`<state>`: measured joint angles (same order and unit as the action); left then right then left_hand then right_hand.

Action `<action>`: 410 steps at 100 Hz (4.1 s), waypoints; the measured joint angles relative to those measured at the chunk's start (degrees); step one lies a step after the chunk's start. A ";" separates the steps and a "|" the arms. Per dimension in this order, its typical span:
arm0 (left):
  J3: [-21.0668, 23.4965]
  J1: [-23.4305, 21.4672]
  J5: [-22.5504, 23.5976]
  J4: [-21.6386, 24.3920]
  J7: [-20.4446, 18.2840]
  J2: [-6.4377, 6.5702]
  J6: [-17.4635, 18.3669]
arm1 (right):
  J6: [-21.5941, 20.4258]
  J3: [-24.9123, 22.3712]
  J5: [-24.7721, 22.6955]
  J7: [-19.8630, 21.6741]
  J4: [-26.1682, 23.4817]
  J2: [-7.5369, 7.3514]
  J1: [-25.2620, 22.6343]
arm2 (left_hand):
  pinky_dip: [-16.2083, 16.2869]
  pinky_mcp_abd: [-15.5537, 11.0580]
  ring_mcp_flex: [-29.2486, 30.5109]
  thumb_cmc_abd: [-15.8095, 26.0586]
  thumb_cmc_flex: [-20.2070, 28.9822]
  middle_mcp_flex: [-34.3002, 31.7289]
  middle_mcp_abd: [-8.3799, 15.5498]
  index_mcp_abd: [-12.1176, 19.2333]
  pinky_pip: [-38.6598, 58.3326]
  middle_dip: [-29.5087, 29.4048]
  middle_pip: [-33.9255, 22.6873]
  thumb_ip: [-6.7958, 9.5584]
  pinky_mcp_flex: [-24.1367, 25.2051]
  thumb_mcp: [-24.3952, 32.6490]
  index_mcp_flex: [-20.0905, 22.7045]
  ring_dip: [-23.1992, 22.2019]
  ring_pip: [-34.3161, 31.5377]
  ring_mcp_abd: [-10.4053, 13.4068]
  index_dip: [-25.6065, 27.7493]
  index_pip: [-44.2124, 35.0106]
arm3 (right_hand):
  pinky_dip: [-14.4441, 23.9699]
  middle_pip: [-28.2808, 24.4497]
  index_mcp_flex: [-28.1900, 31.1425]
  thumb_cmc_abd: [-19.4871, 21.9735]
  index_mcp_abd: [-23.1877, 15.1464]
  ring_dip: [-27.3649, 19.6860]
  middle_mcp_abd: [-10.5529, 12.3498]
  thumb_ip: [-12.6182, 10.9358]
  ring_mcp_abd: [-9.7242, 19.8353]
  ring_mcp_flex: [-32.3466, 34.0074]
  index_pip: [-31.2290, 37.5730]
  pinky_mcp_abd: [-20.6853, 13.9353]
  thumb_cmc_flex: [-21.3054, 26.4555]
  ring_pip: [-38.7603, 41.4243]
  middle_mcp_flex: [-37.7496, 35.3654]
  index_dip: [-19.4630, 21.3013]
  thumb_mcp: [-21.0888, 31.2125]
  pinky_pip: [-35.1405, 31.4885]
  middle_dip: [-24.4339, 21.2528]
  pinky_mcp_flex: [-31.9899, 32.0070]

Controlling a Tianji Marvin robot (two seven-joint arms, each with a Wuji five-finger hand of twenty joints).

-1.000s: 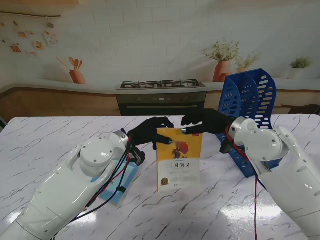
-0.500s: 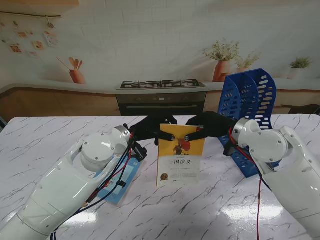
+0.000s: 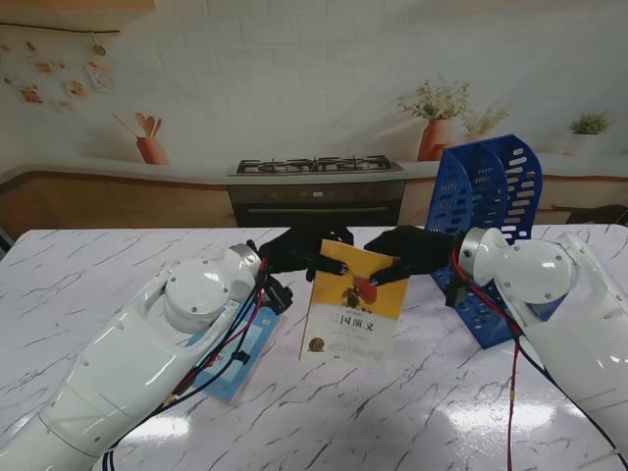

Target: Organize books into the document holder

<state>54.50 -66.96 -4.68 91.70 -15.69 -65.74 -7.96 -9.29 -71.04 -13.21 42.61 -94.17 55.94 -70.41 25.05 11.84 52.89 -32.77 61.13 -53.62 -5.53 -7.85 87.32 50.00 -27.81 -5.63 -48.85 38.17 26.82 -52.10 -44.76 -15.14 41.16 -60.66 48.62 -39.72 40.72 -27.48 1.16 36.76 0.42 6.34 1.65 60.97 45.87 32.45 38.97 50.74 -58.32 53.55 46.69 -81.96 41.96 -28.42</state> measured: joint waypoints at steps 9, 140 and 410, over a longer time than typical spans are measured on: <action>-0.27 0.24 -0.37 -0.57 0.62 -0.24 0.26 | -0.55 0.30 3.41 1.40 1.12 -0.29 0.57 | 0.22 0.13 0.08 -0.33 -0.02 0.00 0.46 0.68 0.62 0.32 -0.02 -1.20 0.20 0.00 0.19 0.00 0.00 0.00 0.02 0.00 | 1.68 -5.68 0.00 1.68 0.93 1.54 -0.34 -1.33 1.23 3.49 -0.15 -0.15 -1.96 7.90 -0.74 7.84 0.93 -7.47 0.74 -5.21; 4.24 -0.54 5.73 -2.79 3.10 -0.59 -0.39 | -1.38 -4.88 0.24 -6.86 -1.68 1.40 -4.65 | 2.16 5.82 -31.14 14.86 -10.58 22.76 -4.63 -1.53 -43.25 -27.66 11.71 2.05 51.96 -22.89 -1.12 24.65 30.77 -3.24 -18.66 37.69 | 1.49 -24.83 0.10 8.73 4.07 16.92 2.14 -10.24 8.62 12.79 0.92 -0.80 -2.92 35.90 -2.06 18.56 -4.24 -21.83 12.90 -38.46; 7.91 -7.79 18.99 -2.90 0.73 2.59 -6.23 | 13.65 -47.32 -21.07 -6.61 -28.66 0.45 -28.49 | 2.74 5.79 -29.53 14.91 -10.43 21.13 -4.29 -1.53 -44.55 -25.49 9.71 2.78 51.91 -23.74 0.99 23.40 30.72 -2.97 -18.67 35.95 | 3.64 -24.77 0.34 8.73 0.99 17.61 3.81 -10.24 10.03 12.81 1.30 -0.84 -4.11 36.66 -2.10 18.53 -4.77 -21.97 13.49 -38.60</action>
<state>62.41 -74.75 14.30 88.80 -14.96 -63.15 -14.19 4.35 -118.36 -34.28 35.99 -122.82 56.39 -98.91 27.79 17.63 23.36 -17.86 50.70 -32.49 -9.82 -9.38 42.77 24.52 -18.10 -2.85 3.06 14.43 27.81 -28.70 -14.04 -18.11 22.49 -24.71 52.26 -64.49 41.06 -18.75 2.16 54.37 4.24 -3.91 11.68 73.78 47.17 31.61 34.86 87.40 -60.42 72.08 41.92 -103.93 55.45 -67.02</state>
